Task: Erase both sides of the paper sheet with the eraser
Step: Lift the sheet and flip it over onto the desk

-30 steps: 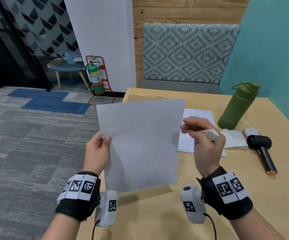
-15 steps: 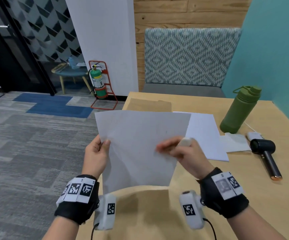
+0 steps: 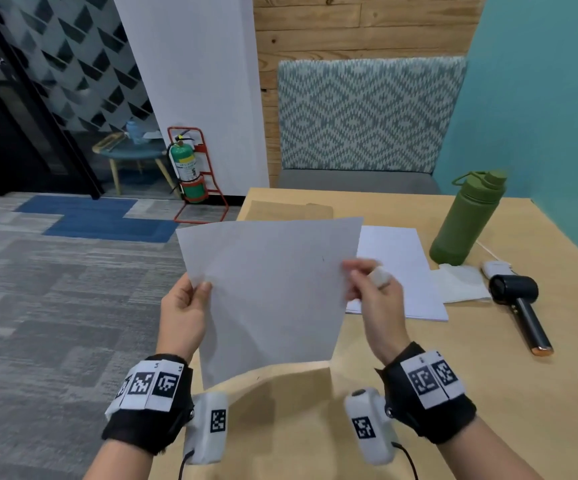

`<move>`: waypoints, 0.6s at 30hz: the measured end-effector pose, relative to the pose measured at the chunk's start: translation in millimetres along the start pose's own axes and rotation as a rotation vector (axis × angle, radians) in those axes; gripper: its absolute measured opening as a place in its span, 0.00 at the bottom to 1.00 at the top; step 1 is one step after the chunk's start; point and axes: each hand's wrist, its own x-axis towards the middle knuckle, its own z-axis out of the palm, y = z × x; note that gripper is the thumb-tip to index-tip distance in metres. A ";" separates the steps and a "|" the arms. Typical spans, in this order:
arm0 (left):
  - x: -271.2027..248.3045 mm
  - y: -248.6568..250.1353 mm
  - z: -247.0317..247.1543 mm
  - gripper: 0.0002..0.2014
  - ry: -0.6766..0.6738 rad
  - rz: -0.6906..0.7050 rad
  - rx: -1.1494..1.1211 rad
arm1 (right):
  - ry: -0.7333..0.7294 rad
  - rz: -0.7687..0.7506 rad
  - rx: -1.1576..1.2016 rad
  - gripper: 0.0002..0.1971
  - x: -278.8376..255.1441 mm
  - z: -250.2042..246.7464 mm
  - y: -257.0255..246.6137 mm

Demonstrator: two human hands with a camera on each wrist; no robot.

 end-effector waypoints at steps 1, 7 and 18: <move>-0.1 0.1 0.3 0.16 0.000 0.000 0.002 | 0.109 -0.073 -0.010 0.14 2.1 -2.0 -2.2; -3.3 3.1 2.1 0.15 -0.028 0.020 0.007 | 0.056 -0.049 -0.068 0.28 3.3 1.0 7.9; -5.5 4.4 -11.7 0.16 -0.021 0.063 0.066 | 0.083 -0.029 -0.195 0.12 11.0 28.6 17.9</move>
